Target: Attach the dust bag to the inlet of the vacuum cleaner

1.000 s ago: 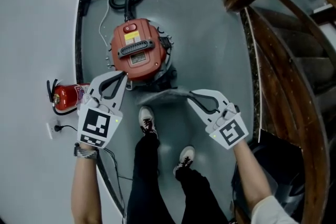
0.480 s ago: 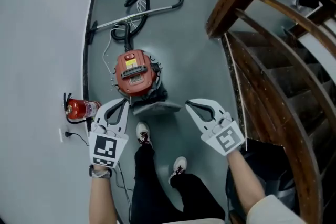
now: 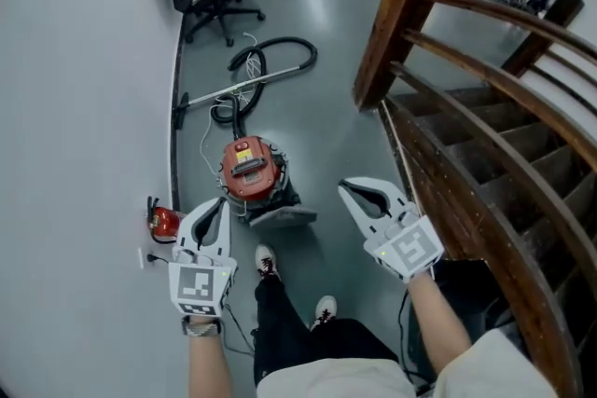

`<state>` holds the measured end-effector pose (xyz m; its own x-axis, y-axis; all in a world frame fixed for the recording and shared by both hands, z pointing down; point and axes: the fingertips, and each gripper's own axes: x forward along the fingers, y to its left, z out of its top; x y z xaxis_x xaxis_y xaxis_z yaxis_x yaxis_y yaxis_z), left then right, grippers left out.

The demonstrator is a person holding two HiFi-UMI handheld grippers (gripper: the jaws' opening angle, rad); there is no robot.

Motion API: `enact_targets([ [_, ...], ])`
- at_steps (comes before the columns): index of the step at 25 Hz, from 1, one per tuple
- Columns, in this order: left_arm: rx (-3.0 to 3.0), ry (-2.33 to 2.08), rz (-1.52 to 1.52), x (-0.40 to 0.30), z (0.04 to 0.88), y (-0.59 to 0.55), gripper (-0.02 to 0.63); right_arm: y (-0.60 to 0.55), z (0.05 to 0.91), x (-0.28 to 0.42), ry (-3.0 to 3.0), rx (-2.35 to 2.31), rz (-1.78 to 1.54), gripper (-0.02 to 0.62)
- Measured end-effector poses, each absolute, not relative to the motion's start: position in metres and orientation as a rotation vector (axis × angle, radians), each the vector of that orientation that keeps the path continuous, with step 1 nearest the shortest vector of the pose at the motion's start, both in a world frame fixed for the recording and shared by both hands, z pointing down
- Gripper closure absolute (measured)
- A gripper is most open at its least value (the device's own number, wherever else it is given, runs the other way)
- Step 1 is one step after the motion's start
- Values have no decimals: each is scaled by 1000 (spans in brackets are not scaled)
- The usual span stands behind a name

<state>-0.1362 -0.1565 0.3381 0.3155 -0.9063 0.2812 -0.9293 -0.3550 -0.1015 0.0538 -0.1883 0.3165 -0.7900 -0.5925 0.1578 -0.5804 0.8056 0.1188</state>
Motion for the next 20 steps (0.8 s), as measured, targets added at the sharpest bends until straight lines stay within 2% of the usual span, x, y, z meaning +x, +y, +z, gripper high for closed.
enact_targets([
  [12, 2563, -1829, 267, -108, 212, -108, 606, -147, 196, 84, -2825, 987, -152, 569],
  [20, 2610, -1889, 281, -92, 155, -74, 606, -116, 145, 90, -2865, 1013, -211, 569],
])
